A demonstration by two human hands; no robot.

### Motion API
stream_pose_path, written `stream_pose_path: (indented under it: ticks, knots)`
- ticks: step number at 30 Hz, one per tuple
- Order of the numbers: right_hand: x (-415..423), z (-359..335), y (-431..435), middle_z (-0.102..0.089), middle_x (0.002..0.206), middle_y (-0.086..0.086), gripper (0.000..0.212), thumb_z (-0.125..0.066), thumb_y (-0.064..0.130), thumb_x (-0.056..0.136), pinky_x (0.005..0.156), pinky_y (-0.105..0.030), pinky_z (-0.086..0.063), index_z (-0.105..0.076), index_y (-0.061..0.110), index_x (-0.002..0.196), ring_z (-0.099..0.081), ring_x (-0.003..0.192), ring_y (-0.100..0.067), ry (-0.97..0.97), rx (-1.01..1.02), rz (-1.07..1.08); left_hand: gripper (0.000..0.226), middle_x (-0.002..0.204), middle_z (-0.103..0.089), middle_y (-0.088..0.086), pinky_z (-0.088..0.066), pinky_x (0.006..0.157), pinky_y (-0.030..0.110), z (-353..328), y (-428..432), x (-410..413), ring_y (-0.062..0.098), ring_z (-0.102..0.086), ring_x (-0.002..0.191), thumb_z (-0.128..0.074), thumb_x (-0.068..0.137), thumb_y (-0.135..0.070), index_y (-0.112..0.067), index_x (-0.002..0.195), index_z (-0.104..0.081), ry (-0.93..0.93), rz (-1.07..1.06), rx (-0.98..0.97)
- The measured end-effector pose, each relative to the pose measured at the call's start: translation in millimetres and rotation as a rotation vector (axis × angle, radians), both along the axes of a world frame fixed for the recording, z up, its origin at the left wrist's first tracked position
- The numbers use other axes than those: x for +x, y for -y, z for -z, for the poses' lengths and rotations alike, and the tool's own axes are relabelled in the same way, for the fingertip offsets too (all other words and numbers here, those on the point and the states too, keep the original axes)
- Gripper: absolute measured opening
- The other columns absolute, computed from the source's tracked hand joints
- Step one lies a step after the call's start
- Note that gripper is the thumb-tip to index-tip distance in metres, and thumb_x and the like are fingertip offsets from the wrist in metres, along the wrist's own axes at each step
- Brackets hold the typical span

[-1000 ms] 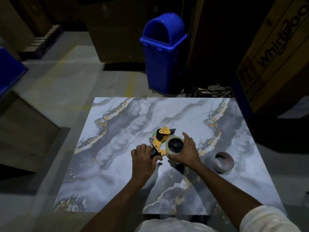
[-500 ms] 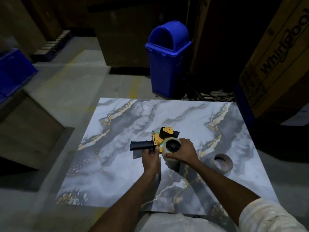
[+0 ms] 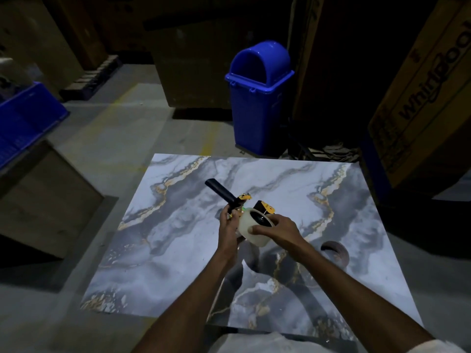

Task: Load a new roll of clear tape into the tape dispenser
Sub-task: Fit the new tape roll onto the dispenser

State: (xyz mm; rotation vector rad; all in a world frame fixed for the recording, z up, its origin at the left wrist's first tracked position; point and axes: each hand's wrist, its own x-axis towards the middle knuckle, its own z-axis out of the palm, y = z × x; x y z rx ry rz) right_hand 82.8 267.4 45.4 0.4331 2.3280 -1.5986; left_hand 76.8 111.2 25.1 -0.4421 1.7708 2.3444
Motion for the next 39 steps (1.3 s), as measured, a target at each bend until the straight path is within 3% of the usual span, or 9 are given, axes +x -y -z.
stream_pose_path:
  ticks: [6,11,16,20,25,29,33,36,39]
  knots:
    - [5.4,-29.2,-7.1,-0.077,0.096,0.0,0.055,-0.088,0.055,0.052,0.077,-0.035,-0.054,-0.079,0.025,0.097,-0.069,0.095,-0.022,-0.036,-0.215,0.036,0.032,0.131,-0.065,0.018,-0.055,0.088,0.052,-22.5,-10.7,-15.3,0.033,-0.068,0.108,-0.056,0.101,-0.039,-0.024,0.129,-0.053,-0.031,-0.016,0.099]
    - [10.5,-46.8,-16.2,-0.077,0.102,-0.001,0.056,-0.086,0.053,0.059,0.085,-0.039,-0.056,-0.077,0.023,0.106,-0.068,0.102,-0.027,-0.099,-0.297,0.023,0.027,0.118,-0.068,0.01,-0.054,0.082,0.046,-39.1,-21.5,-24.8,0.029,-0.066,0.1,-0.055,0.103,-0.033,-0.025,0.128,-0.048,-0.086,0.02,0.135]
    - [19.0,-54.7,-22.8,-0.076,0.108,0.006,0.06,-0.087,0.053,0.06,0.081,-0.03,-0.055,-0.073,0.028,0.113,-0.069,0.102,-0.016,-0.153,-0.292,0.026,0.057,0.12,-0.066,0.021,-0.045,0.106,0.064,-58.2,-29.2,-39.3,0.043,-0.064,0.112,-0.062,0.092,-0.063,-0.014,0.121,-0.069,0.01,0.107,0.168]
    - [26.0,-56.9,-29.0,-0.075,0.112,0.007,0.057,-0.085,0.048,0.066,0.087,-0.03,-0.055,-0.071,0.03,0.118,-0.068,0.108,-0.014,-0.163,-0.327,-0.017,0.044,0.106,-0.065,0.017,-0.048,0.101,0.062,-62.3,-31.7,-42.7,0.038,-0.061,0.099,-0.064,0.091,-0.059,-0.02,0.102,-0.079,0.01,0.11,0.209]
    - [33.3,-58.3,-39.1,-0.063,0.134,0.007,0.086,-0.081,0.062,0.064,0.106,-0.044,-0.048,-0.055,0.031,0.14,-0.057,0.125,-0.011,-0.145,-0.234,-0.095,0.043,0.107,-0.069,0.014,-0.053,0.09,0.058,-74.6,-32.6,-46.8,0.035,-0.057,0.09,-0.071,0.093,-0.047,-0.009,0.112,-0.071,-0.011,0.093,0.204]
    - [40.5,-72.0,-35.9,-0.058,0.124,0.027,0.054,-0.075,0.053,0.079,0.094,-0.033,-0.051,-0.055,0.046,0.129,-0.058,0.118,-0.007,-0.31,-0.068,-0.082,0.012,0.097,-0.077,-0.006,-0.053,0.074,0.039,-87.4,-34.0,-48.5,0.019,-0.054,0.078,-0.065,0.1,-0.03,-0.019,0.104,-0.067,-0.034,0.073,0.178]
    - [41.6,-83.2,-21.2,-0.063,0.107,0.02,0.037,-0.071,0.06,0.079,0.077,-0.02,-0.046,-0.063,0.036,0.106,-0.054,0.102,-0.004,-0.567,0.226,0.068,0.013,0.087,-0.075,-0.009,-0.052,0.073,0.037,-96.1,-35.0,-51.6,0.019,-0.049,0.081,-0.067,0.098,-0.034,-0.021,0.099,-0.07,-0.018,0.054,0.146]
    - [37.9,-95.1,-15.8,-0.07,0.089,0.013,0.023,-0.078,0.044,0.081,0.065,-0.009,-0.043,-0.069,0.028,0.096,-0.059,0.083,0.0,-0.539,0.154,0.109,0.011,0.085,-0.074,-0.008,-0.048,0.079,0.043,-99.2,-36.9,-54.0,0.019,-0.049,0.084,-0.069,0.097,-0.033,-0.022,0.097,-0.071,-0.034,0.036,0.144]
    - [32.0,-101.7,-13.9,-0.072,0.076,0.004,0.021,-0.077,0.044,0.083,0.06,-0.015,-0.046,-0.072,0.023,0.083,-0.06,0.066,0.0,-0.466,0.04,0.167,0.007,0.077,-0.073,-0.013,-0.052,0.069,0.031,-104.5,-39.0,-55.2,0.014,-0.054,0.08,-0.064,0.101,-0.027,-0.021,0.099,-0.069,-0.07,0.032,0.113]
